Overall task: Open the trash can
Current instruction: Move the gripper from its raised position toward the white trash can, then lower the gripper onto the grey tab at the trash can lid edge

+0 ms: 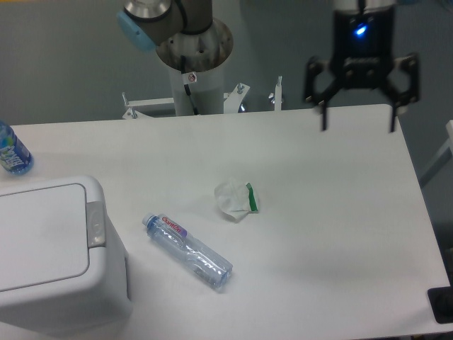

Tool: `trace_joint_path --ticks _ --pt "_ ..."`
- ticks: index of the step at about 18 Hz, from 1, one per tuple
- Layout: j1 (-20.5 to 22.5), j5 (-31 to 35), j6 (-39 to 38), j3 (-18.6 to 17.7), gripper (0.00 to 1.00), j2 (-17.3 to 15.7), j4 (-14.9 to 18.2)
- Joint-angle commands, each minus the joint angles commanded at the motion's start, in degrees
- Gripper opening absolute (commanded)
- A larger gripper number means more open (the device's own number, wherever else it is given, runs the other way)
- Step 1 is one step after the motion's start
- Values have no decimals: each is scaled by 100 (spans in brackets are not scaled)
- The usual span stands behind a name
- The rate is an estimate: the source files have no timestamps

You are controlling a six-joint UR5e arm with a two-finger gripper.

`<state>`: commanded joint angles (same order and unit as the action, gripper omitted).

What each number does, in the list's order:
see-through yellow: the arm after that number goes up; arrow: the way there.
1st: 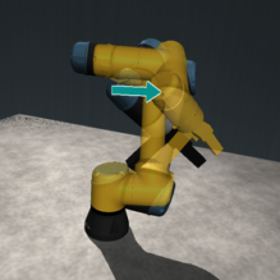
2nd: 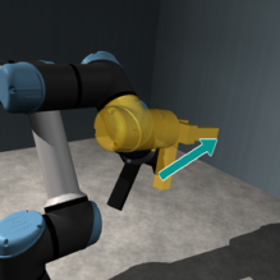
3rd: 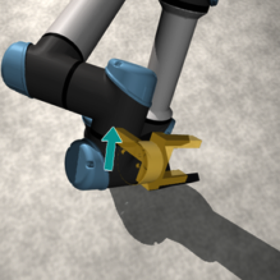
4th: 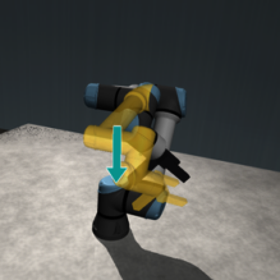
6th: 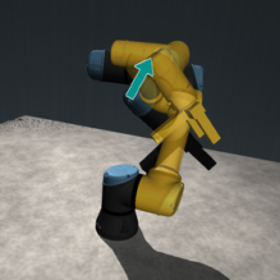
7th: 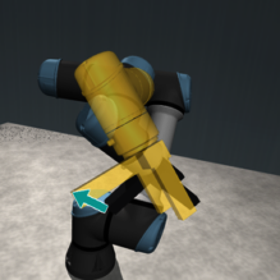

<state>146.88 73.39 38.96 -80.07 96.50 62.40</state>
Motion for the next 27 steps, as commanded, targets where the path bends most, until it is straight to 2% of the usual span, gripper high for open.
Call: trace_joint_path --ticks 6,11,17,20,23,27 --pt "-958 -88 -1863 18 100 307 -105" --pt "-1161 -702 -2778 35 100 527 -149" --pt "-1390 -1098 -3297 0 100 738 -149" --pt "-1425 -1099 -3325 -9 100 870 -149" --pt "-1636 -1099 -3342 -18 100 967 -149" --pt "-1662 -1099 -3342 -18 100 1002 -149"
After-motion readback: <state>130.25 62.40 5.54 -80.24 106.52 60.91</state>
